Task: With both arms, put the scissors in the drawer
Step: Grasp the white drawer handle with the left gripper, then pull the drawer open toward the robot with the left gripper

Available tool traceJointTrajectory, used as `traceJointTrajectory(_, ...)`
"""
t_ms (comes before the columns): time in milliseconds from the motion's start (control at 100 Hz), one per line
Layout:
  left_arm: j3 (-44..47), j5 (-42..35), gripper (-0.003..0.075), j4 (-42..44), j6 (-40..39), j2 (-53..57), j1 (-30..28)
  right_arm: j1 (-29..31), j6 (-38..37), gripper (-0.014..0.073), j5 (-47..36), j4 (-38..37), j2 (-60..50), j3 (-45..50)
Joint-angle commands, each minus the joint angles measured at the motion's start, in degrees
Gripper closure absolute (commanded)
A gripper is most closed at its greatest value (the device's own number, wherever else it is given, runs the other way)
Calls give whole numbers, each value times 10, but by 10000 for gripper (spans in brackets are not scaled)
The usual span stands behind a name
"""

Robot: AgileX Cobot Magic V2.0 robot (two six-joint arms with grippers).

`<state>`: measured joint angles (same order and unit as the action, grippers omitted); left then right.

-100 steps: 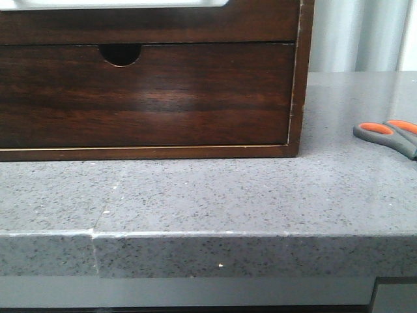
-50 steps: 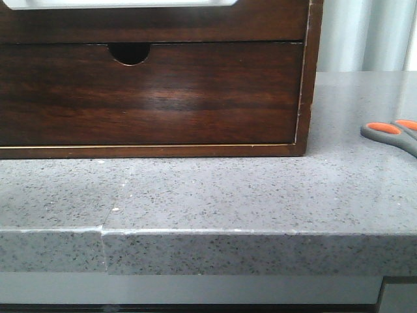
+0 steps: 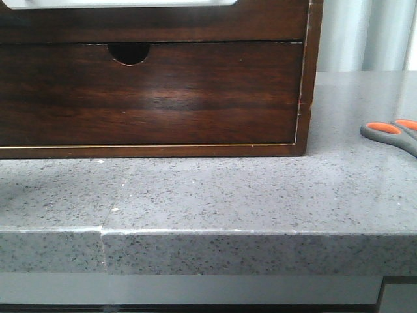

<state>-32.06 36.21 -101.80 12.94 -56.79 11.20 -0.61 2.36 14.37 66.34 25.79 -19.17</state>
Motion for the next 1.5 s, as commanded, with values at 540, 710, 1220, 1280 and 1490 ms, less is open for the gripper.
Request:
traceJointTrajectory(540,-69,22,531,-45,36,-55,20,2,5,230,-14,-10,7,-16)
traceJointTrajectory(710,-69,21,740,-45,51,-57,20,2,5,230,-14,-10,7,-16)
traceJointTrajectory(1220,-24,-19,740,-18,45,17,73,2,5,230,16,-10,7,-16)
traceJointTrajectory(1280,-13,-29,740,-19,31,38,81,2,5,230,17,-10,7,-16)
traceJointTrajectory(1490,29,-45,740,-17,-2,107,99,2,5,230,17,-10,7,-16)
